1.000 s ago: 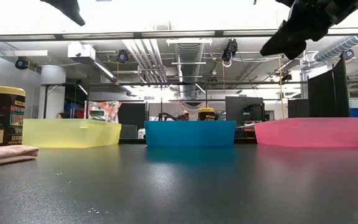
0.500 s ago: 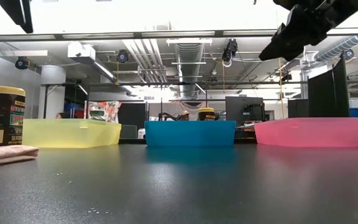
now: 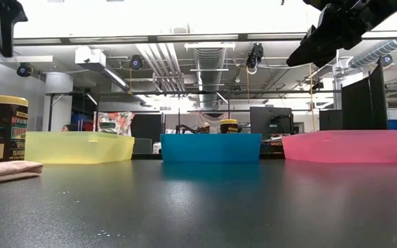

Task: Sort spices by type
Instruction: Put the left yellow seasoning bottle into the blue bin

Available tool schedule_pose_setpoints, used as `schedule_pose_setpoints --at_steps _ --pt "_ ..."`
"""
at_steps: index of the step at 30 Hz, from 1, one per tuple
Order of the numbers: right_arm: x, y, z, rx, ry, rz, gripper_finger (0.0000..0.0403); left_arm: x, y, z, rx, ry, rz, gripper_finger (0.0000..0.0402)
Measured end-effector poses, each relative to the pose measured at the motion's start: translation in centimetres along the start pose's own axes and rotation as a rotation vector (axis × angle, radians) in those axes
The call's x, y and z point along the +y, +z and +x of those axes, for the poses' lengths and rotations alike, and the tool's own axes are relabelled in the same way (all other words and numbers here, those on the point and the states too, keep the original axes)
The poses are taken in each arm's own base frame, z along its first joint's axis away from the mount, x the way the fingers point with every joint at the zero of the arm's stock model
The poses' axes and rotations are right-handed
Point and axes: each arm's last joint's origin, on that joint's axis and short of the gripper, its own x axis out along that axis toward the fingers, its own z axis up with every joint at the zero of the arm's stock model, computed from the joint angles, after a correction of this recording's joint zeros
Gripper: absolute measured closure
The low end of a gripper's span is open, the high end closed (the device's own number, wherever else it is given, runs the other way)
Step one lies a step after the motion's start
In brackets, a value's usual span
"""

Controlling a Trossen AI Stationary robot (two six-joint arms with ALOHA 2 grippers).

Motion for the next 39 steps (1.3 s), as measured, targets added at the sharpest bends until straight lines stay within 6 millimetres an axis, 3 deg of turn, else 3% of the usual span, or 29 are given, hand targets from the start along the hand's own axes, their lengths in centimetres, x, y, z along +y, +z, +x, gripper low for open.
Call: schedule_pose_setpoints --at_steps 16,29,39 --pt "0.0 0.0 0.0 0.000 0.000 -0.006 0.0340 0.3 -0.5 0.8 -0.008 -0.032 0.056 0.0189" --pt "0.0 -0.3 0.1 0.002 0.000 0.002 0.0320 -0.7 -0.1 2.3 -0.022 0.135 0.127 0.0041" --pt "-0.1 -0.5 0.2 0.004 -0.001 0.001 0.0312 -1.1 0.0 2.8 0.040 0.144 0.169 0.0032"
